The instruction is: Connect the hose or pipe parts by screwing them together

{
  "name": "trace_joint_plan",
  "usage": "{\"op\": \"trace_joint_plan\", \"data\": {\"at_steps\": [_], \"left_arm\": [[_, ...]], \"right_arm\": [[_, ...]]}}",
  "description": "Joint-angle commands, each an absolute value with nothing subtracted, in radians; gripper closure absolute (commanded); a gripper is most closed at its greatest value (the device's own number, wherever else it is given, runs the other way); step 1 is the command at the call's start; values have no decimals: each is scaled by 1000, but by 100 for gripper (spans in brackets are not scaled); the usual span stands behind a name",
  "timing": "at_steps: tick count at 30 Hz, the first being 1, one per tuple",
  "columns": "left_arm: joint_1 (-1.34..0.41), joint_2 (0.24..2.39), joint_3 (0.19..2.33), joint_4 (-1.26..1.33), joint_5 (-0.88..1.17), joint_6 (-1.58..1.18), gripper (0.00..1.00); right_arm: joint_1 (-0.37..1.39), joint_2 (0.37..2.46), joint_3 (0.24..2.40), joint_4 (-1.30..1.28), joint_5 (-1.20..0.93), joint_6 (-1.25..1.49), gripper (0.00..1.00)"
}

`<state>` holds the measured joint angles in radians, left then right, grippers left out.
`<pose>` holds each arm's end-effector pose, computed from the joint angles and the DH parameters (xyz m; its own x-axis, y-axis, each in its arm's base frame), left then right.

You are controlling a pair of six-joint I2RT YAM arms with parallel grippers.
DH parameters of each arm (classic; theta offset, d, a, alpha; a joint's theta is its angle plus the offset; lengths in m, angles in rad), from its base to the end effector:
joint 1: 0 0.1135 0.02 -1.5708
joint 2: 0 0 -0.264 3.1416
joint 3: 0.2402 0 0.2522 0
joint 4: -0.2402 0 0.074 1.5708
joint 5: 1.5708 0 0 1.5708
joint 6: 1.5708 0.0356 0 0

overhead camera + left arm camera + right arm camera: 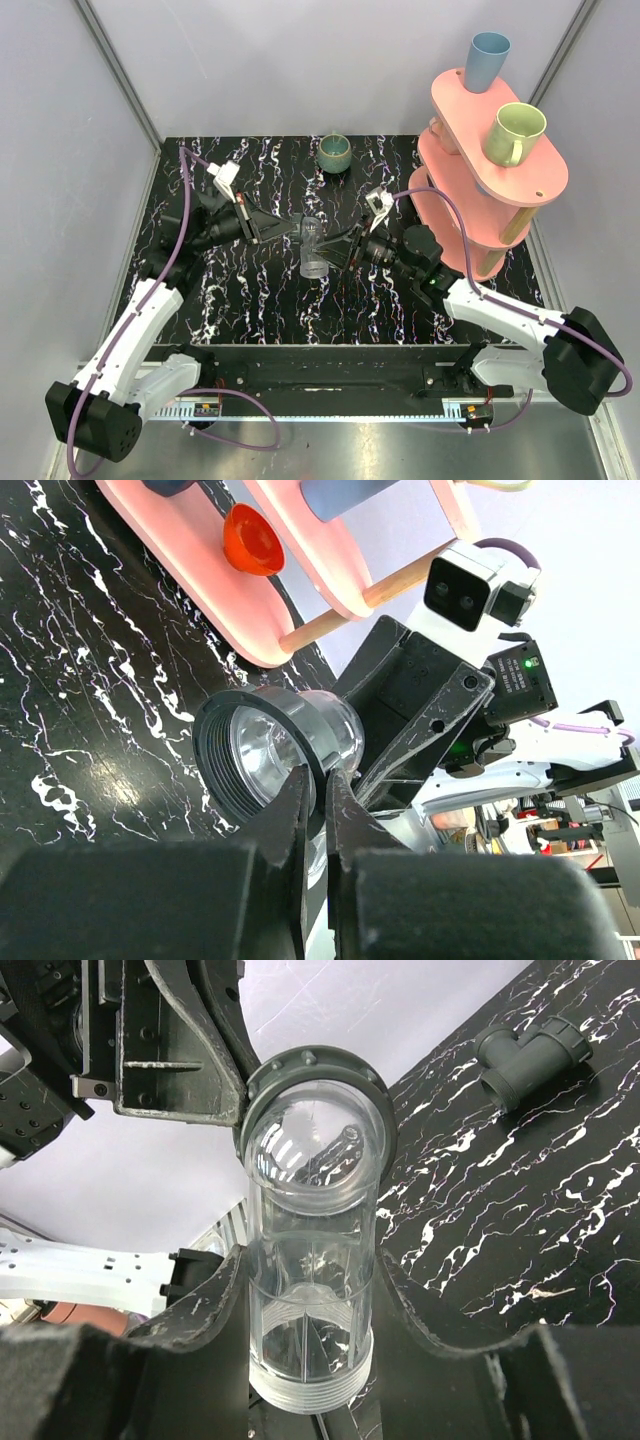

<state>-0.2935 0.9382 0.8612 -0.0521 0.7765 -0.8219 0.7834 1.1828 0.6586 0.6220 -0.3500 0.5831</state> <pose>0.1951 -0.0850 0.3546 -0.7223 -0.3275 -0.6091 0.5032 0.3553 -0.7878 0.1821 0.1986 0.2977 -0.4404 0.2914 -0.8492 -0.7933 0.3166 0.5200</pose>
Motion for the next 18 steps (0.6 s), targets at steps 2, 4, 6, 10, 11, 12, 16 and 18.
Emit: {"op": "trace_joint_plan", "data": {"at_steps": [2,4,6,10,11,12,16,18], "left_arm": [[-270,913,905,-67,764,-691,100],[-270,911,913,-113,767,-663,100],[-270,911,910,-118,781,-661,100],[-270,908,896,-83,792,-689,100],[-270,908,894,-83,790,-687,100],[-270,908,893,-84,792,-686,100],[-270,913,888,-86,805,-677,100],[-271,913,884,-84,814,-672,100]], "right_arm": [[761,1163,641,680,-288,614,80],[761,1164,649,673,-294,614,76],[762,1176,666,654,-313,611,61],[762,1189,704,583,-363,582,6],[761,1187,710,575,-409,533,0],[762,1174,719,548,-423,493,0],[761,1141,750,465,-353,286,0],[761,1152,765,475,-347,166,0]]}}
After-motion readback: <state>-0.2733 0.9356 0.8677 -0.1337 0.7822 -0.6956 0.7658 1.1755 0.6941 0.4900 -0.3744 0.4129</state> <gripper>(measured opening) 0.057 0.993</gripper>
